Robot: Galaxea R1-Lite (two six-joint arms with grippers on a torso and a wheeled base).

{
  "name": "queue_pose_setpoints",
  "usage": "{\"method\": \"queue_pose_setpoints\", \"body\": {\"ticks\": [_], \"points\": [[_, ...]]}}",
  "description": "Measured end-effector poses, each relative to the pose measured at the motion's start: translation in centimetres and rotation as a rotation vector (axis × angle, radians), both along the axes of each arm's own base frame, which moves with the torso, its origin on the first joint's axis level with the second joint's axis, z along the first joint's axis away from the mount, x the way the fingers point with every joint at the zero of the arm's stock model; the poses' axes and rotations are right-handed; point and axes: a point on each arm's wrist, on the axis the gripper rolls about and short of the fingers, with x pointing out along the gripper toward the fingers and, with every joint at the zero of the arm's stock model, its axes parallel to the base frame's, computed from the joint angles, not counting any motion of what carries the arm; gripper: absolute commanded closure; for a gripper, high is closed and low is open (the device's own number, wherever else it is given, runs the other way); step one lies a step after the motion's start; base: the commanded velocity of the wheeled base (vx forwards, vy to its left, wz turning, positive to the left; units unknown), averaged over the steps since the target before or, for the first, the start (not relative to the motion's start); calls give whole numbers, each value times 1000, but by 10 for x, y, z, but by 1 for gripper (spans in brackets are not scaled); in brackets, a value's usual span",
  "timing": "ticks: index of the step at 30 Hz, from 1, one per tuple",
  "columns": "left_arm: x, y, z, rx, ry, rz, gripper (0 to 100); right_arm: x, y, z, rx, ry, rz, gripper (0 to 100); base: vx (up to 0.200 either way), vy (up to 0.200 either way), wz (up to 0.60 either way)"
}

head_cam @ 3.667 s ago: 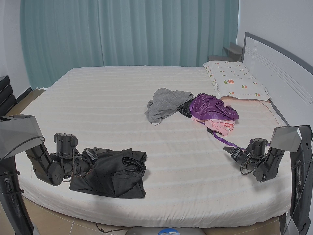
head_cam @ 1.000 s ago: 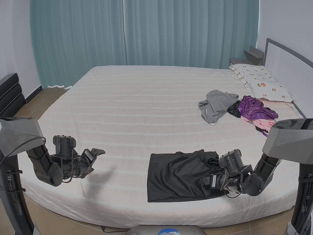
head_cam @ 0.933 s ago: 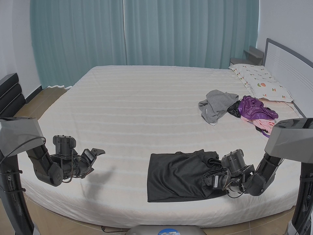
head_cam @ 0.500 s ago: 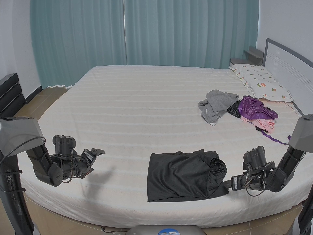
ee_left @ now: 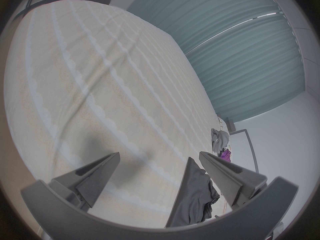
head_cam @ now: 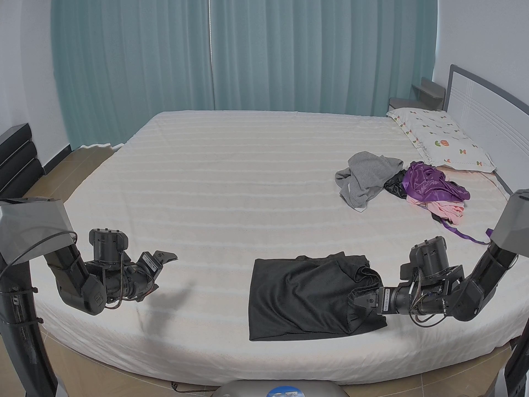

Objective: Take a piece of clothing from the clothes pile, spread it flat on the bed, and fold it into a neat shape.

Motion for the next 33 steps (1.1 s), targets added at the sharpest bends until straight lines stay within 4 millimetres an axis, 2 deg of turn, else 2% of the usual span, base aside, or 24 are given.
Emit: {"method": "queue_pose_setpoints", "body": {"ticks": [5, 6, 11, 14, 25, 29, 30, 33], "points": [[0, 0, 0, 0, 0, 0, 0, 11, 12, -12, 39, -39, 0, 0, 0, 0, 0], [0, 0, 0, 0, 0, 0, 0, 13, 14, -16, 43, -45, 0, 100, 0, 0, 0], [0, 0, 0, 0, 0, 0, 0, 15, 15, -32, 15, -26, -19, 100, 0, 0, 0], [0, 0, 0, 0, 0, 1, 0, 12, 13, -34, 0, -9, -22, 100, 0, 0, 0], [0, 0, 0, 0, 0, 0, 0, -2, -19, -20, -126, 59, 16, 100, 0, 0, 0], [0, 0, 0, 1, 0, 1, 0, -3, -24, -19, -139, 59, 11, 100, 0, 0, 0], [0, 0, 0, 0, 0, 0, 0, -3, -25, -20, -143, 61, 11, 0, 0, 0, 0], [0, 0, 0, 0, 0, 0, 0, -5, -30, -22, -176, 64, 35, 0, 0, 0, 0]]}}
